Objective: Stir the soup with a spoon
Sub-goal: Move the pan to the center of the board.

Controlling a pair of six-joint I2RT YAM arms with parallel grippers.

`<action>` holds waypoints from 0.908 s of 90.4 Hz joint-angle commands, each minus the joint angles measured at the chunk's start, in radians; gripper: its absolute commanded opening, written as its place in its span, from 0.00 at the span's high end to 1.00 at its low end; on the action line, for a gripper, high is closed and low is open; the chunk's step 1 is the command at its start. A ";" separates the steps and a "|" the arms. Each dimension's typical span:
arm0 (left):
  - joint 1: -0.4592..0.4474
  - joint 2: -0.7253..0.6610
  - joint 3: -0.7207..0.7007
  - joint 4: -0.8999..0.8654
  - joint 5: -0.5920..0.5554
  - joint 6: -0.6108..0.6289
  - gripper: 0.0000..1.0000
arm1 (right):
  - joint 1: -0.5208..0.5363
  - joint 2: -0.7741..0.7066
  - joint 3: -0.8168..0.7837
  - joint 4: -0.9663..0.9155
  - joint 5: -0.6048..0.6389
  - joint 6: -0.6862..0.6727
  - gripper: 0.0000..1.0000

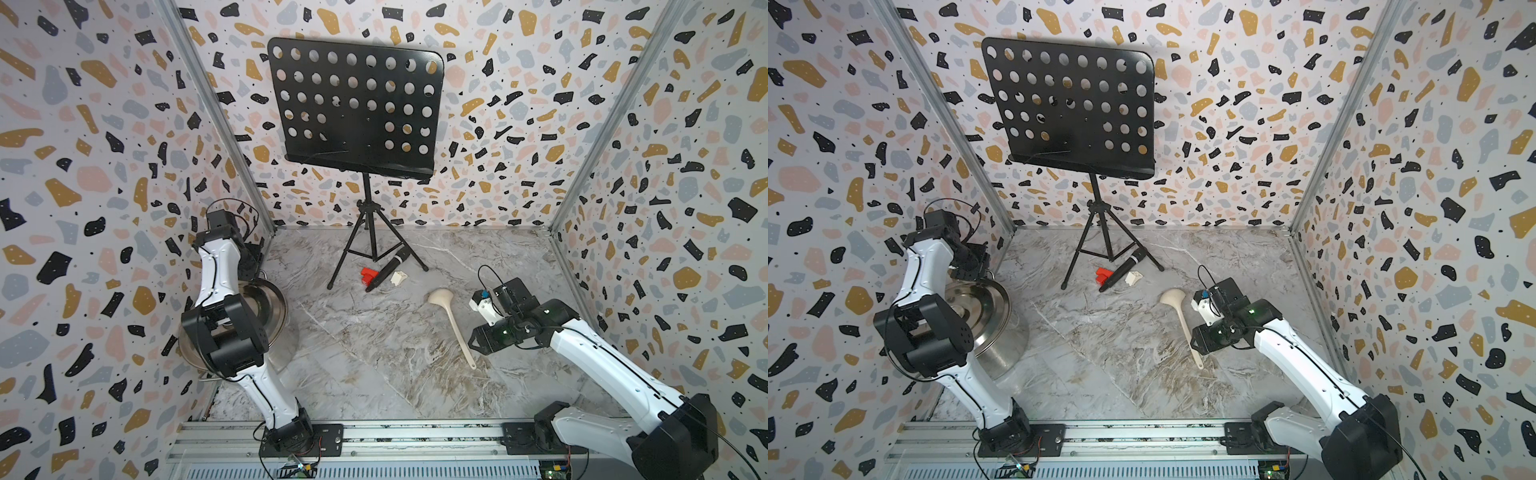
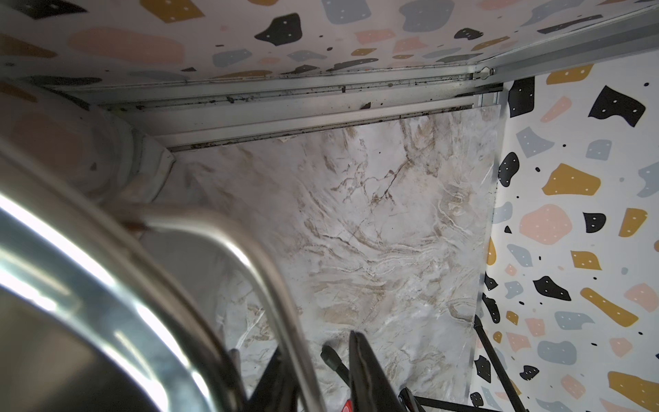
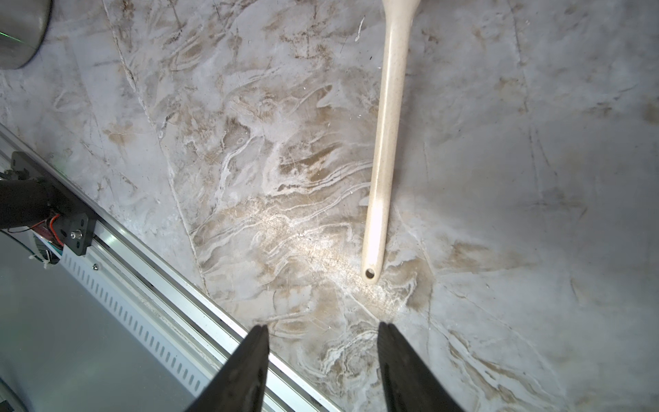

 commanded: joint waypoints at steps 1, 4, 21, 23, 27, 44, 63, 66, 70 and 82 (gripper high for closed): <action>0.007 0.030 0.046 0.011 0.027 0.035 0.75 | 0.004 -0.001 -0.008 0.002 -0.008 0.003 0.46; 0.006 0.034 0.051 0.011 0.030 0.039 0.77 | 0.005 0.000 -0.009 0.002 -0.008 0.003 0.46; 0.006 0.034 0.042 0.006 0.050 0.065 0.94 | 0.005 -0.002 -0.010 0.000 -0.004 0.005 0.46; 0.007 0.030 0.037 0.006 0.052 0.071 0.97 | 0.004 -0.003 -0.009 0.000 -0.002 0.005 0.46; 0.006 0.021 0.025 0.004 0.056 0.078 1.00 | 0.004 -0.003 -0.009 0.000 -0.001 0.006 0.46; 0.004 -0.062 -0.061 -0.024 0.099 0.107 1.00 | 0.004 -0.008 -0.008 0.002 0.006 0.003 0.46; -0.043 -0.253 -0.240 -0.052 0.134 0.108 1.00 | 0.004 -0.013 -0.002 0.002 0.014 0.000 0.46; -0.061 -0.281 -0.258 -0.063 0.128 0.111 1.00 | 0.005 -0.014 -0.002 0.000 0.015 0.000 0.46; -0.096 -0.318 -0.284 -0.070 0.116 0.111 1.00 | 0.005 -0.016 0.000 0.000 0.017 0.000 0.46; -0.201 -0.426 -0.382 -0.053 0.119 0.069 1.00 | 0.004 -0.014 0.012 -0.014 0.041 0.005 0.46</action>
